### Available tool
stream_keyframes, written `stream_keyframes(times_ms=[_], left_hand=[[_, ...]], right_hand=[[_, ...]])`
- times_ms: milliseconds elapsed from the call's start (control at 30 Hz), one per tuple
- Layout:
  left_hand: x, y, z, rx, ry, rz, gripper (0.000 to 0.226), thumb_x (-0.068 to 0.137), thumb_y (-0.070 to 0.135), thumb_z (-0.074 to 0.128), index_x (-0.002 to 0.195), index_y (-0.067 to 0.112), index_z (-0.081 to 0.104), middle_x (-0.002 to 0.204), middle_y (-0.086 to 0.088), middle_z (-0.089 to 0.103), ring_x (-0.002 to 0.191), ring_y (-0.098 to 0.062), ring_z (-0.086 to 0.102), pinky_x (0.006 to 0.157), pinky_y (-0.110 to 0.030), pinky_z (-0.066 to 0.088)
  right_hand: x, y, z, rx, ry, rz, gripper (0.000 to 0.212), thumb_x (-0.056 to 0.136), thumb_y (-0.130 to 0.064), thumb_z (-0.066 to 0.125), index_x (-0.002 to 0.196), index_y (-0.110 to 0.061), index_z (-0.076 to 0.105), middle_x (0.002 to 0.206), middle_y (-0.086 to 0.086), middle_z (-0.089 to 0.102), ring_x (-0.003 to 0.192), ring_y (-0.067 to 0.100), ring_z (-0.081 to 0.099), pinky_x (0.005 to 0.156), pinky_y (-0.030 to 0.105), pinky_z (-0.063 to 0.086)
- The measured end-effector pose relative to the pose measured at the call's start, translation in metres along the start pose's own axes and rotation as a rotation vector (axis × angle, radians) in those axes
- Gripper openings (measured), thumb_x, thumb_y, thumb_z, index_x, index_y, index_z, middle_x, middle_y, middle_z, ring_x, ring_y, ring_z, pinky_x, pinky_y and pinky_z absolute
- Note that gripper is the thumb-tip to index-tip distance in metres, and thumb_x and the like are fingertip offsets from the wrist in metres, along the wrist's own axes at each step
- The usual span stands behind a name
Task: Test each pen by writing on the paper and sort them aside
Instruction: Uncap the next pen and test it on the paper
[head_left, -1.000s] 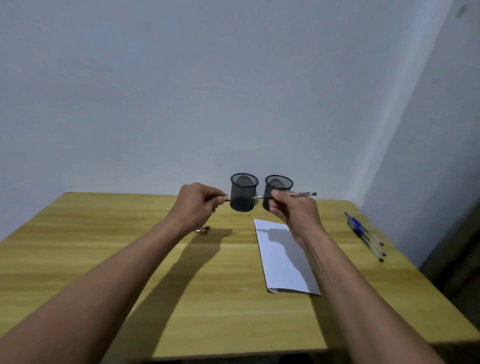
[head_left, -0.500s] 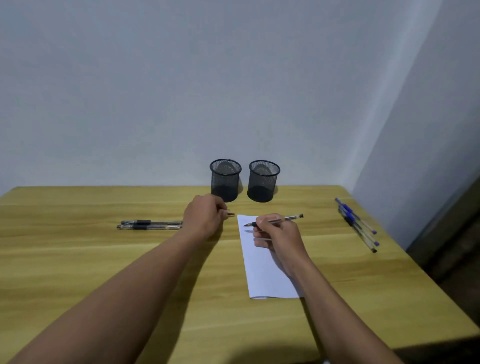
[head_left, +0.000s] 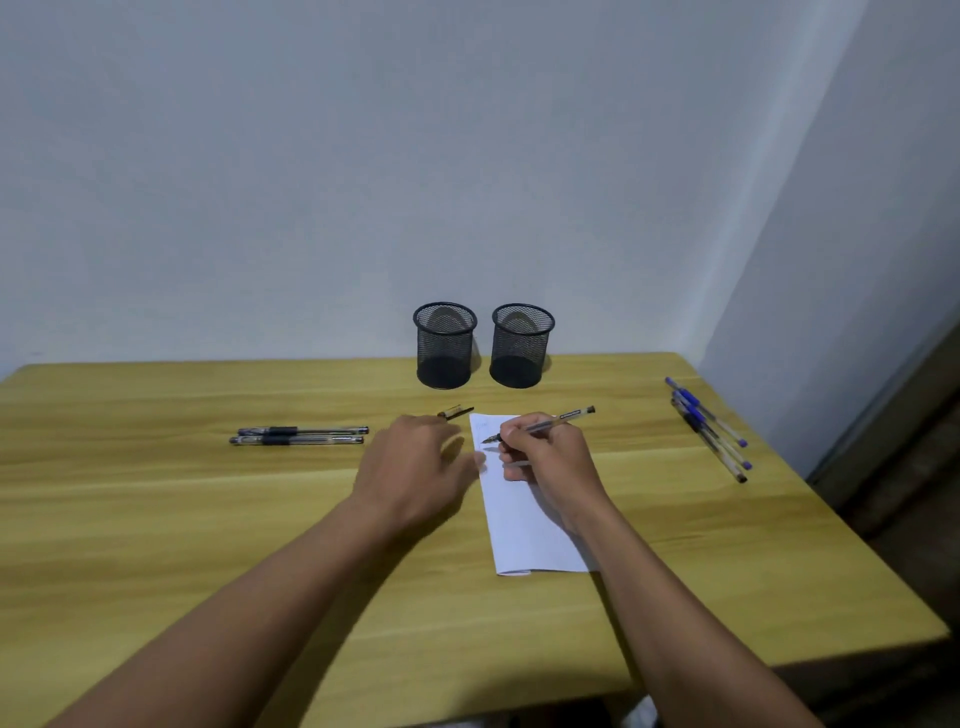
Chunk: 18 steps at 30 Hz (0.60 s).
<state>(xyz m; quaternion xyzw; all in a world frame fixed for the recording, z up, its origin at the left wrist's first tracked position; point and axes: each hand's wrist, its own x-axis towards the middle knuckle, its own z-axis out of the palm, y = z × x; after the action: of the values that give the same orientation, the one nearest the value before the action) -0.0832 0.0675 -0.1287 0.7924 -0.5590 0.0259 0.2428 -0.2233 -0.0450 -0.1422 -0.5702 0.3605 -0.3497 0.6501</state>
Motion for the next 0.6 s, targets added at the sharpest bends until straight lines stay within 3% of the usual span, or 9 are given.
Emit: stream_keyframes(times_ms=[67, 133, 267, 467, 600], left_hand=[[-0.012, 0.002, 0.002, 0.104, -0.119, 0.050, 0.051, 0.082, 0.067, 0.053, 0.104, 0.024, 0.070, 0.116, -0.001, 0.068, 0.116, -0.027, 0.057, 0.087, -0.036, 0.049], [-0.017, 0.002, 0.004, 0.172, -0.201, 0.055, 0.057, 0.083, 0.072, 0.047, 0.110, 0.025, 0.067, 0.108, 0.000, 0.064, 0.116, -0.025, 0.054, 0.087, -0.036, 0.044], [-0.018, 0.003, 0.007, 0.146, -0.272, -0.007, 0.059, 0.087, 0.070, 0.045, 0.129, 0.031, 0.060, 0.138, -0.005, 0.056, 0.139, -0.028, 0.039, 0.109, -0.044, 0.036], [-0.016, -0.002, 0.016, 0.169, -0.301, -0.019, 0.067, 0.088, 0.072, 0.039, 0.144, 0.035, 0.046, 0.154, -0.004, 0.041, 0.146, -0.028, 0.029, 0.114, -0.050, 0.029], [-0.016, -0.002, 0.017, 0.165, -0.302, -0.029, 0.068, 0.089, 0.072, 0.039, 0.147, 0.036, 0.041, 0.159, -0.003, 0.033, 0.149, -0.026, 0.024, 0.117, -0.051, 0.024]], right_hand=[[-0.002, 0.000, 0.000, -0.075, 0.008, -0.020, 0.011, 0.095, -0.005, 0.067, 0.087, 0.001, 0.071, 0.072, 0.010, 0.065, 0.068, 0.018, 0.060, 0.057, 0.029, 0.054], [-0.005, 0.001, 0.000, -0.162, 0.011, -0.040, 0.016, 0.095, -0.010, 0.069, 0.087, 0.004, 0.071, 0.069, 0.012, 0.064, 0.062, 0.019, 0.058, 0.054, 0.028, 0.052], [-0.009, 0.001, 0.001, -0.348, 0.044, -0.088, 0.021, 0.091, -0.013, 0.068, 0.085, 0.006, 0.066, 0.063, 0.013, 0.066, 0.052, 0.019, 0.057, 0.054, 0.029, 0.049], [-0.012, 0.003, 0.001, -0.473, 0.050, -0.141, 0.018, 0.091, -0.015, 0.067, 0.083, 0.001, 0.065, 0.072, 0.018, 0.071, 0.052, 0.017, 0.058, 0.049, 0.020, 0.049], [-0.009, 0.007, 0.002, -0.492, 0.065, -0.161, 0.018, 0.093, -0.022, 0.069, 0.082, -0.008, 0.067, 0.068, 0.007, 0.071, 0.050, 0.014, 0.063, 0.058, 0.036, 0.056]])
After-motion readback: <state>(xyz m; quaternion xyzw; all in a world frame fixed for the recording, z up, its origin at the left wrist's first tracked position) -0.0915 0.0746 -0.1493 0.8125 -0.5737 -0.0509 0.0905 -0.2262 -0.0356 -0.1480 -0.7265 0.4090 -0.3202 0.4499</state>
